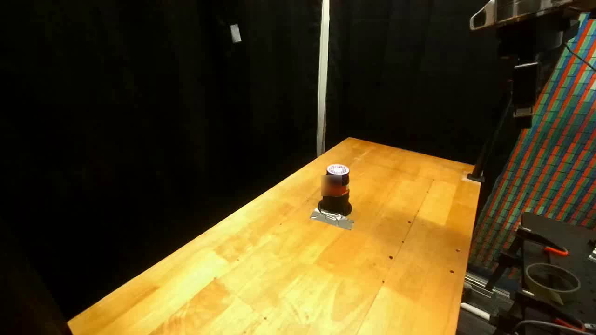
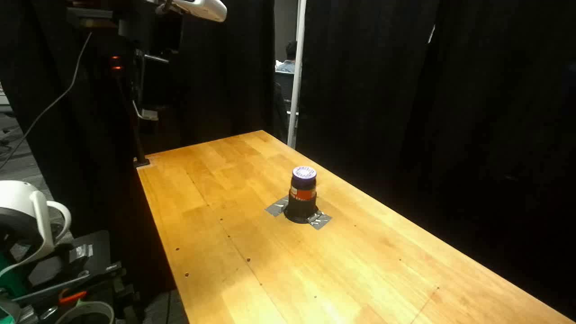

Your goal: Put the rubber band around the brown cup

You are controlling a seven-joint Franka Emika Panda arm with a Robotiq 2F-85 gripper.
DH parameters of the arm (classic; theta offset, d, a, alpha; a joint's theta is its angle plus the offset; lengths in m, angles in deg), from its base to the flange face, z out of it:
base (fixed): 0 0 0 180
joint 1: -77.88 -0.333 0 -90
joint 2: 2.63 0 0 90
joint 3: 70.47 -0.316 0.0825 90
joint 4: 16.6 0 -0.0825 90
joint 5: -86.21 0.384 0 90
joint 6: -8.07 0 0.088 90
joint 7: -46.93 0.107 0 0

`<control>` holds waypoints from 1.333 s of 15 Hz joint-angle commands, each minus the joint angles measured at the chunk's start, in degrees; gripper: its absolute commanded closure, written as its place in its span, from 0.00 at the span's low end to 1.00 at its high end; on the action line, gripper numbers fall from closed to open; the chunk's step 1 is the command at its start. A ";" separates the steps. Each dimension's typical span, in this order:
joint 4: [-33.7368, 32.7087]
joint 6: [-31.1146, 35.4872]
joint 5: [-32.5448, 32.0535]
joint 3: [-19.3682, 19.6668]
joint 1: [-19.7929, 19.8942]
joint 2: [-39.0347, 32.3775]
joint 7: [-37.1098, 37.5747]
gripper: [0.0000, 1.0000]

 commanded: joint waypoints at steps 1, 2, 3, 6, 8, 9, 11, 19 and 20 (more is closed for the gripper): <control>-0.30 -0.07 -0.09 0.22 -0.27 -0.02 0.10 0.00; -0.49 -0.08 -0.09 0.22 -0.27 0.05 0.10 0.00; -0.55 -0.08 -0.09 0.22 -0.26 0.18 0.10 0.00; -1.82 2.40 -1.11 0.99 -0.34 -2.88 -3.64 0.00; -4.85 6.63 -2.39 2.07 -0.24 -8.61 -8.57 0.00; -6.18 8.57 -2.63 2.56 -0.17 -11.01 -10.38 0.00; -11.17 12.75 -2.67 3.78 -0.04 -18.11 -14.43 0.00; -36.23 11.00 -0.02 4.61 1.02 -44.66 -18.97 0.00; -39.27 10.75 0.33 4.35 1.17 -47.54 -19.53 0.00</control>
